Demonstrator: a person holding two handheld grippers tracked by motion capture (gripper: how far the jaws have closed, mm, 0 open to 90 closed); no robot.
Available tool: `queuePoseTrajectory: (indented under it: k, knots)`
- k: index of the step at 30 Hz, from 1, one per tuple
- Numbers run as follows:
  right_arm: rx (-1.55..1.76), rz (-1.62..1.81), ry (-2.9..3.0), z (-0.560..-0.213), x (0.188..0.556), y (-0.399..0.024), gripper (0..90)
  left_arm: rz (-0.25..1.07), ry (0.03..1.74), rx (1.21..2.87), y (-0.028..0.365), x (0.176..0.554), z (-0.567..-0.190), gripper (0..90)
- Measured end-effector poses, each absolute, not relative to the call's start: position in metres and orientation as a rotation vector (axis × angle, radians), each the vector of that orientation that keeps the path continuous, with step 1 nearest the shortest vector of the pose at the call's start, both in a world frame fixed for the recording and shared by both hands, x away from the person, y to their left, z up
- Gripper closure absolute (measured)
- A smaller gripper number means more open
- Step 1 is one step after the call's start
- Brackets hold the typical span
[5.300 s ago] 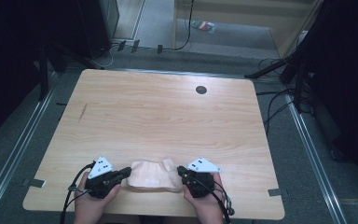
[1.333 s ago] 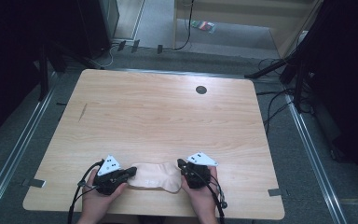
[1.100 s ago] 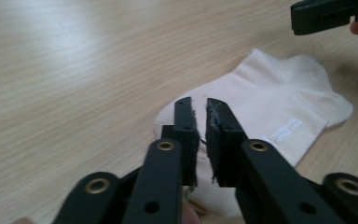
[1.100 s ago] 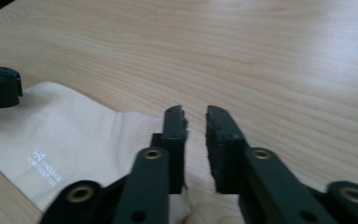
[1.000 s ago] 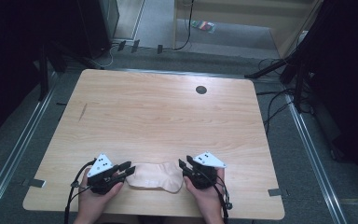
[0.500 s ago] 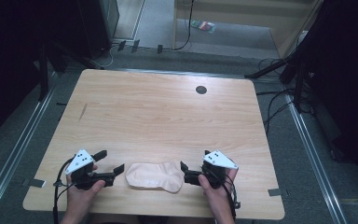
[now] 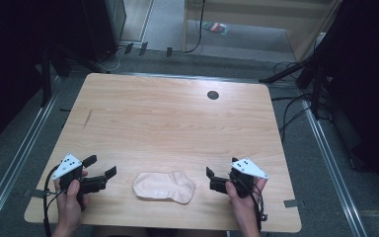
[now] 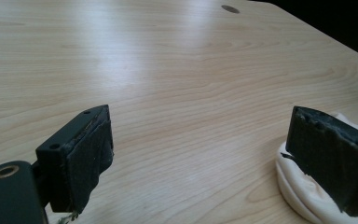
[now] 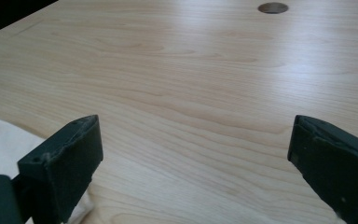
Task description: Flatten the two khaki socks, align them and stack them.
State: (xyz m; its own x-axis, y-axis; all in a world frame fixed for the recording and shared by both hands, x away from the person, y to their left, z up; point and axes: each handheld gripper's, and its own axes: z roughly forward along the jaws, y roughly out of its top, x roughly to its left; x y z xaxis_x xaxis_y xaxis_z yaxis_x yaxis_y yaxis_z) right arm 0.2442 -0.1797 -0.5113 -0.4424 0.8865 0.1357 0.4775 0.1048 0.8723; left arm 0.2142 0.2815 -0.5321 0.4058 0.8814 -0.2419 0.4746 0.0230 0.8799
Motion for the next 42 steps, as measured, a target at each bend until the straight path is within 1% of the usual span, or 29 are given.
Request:
queuePoseTrajectory:
  k: [8,15,18,39,42]
  knots:
    - [1.374,1.27,1.91,-0.511,0.25,-0.211,4.2,0.504,1.262,1.614,0.295,0.218,-0.536,7.7]
    - [1.434,1.254,1.842,-0.515,0.255,-0.239,5.0,0.546,1.292,1.628,0.304,0.219,-0.54,7.8]
    - [1.456,1.257,1.832,-0.516,0.256,-0.248,6.7,0.551,1.301,1.624,0.309,0.22,-0.54,7.8]
    - [1.574,1.17,1.735,-0.527,0.256,-0.307,6.9,0.631,1.444,1.535,0.367,0.222,-0.545,7.8]
    - [1.593,1.149,1.722,-0.528,0.255,-0.313,6.9,0.666,1.449,1.54,0.372,0.221,-0.544,7.8]
